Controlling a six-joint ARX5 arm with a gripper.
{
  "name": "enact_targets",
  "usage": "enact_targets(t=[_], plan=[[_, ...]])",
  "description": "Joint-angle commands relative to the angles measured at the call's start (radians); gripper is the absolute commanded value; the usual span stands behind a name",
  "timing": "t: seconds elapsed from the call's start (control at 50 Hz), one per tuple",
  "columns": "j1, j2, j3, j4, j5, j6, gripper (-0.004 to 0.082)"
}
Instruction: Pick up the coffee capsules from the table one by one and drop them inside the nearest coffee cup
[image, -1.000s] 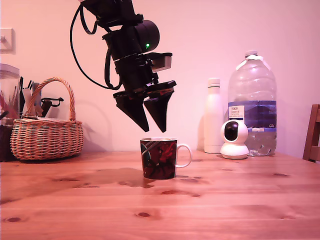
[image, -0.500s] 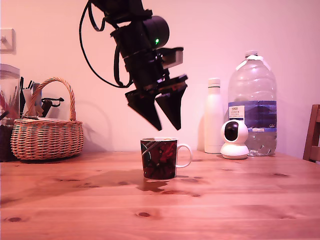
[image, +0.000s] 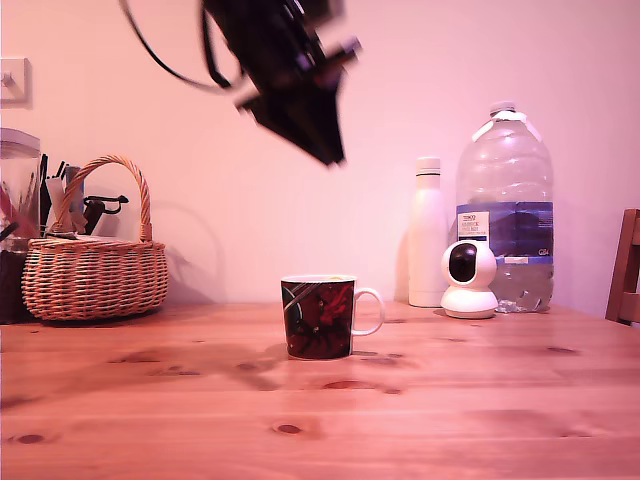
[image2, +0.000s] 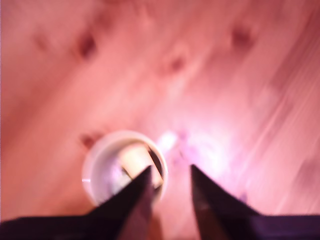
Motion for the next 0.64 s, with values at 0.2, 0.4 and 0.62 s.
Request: enact_targets(t=[0.2, 0.4, 0.62], plan=[[0.049, -0.229, -0.311, 0.142, 0.002, -0.026, -0.002], [0.097, -0.402, -0.493, 0.214, 0.009, -0.051, -0.002], [0.111, -0.495, -0.514, 0.211, 0.01, -0.05, -0.002]])
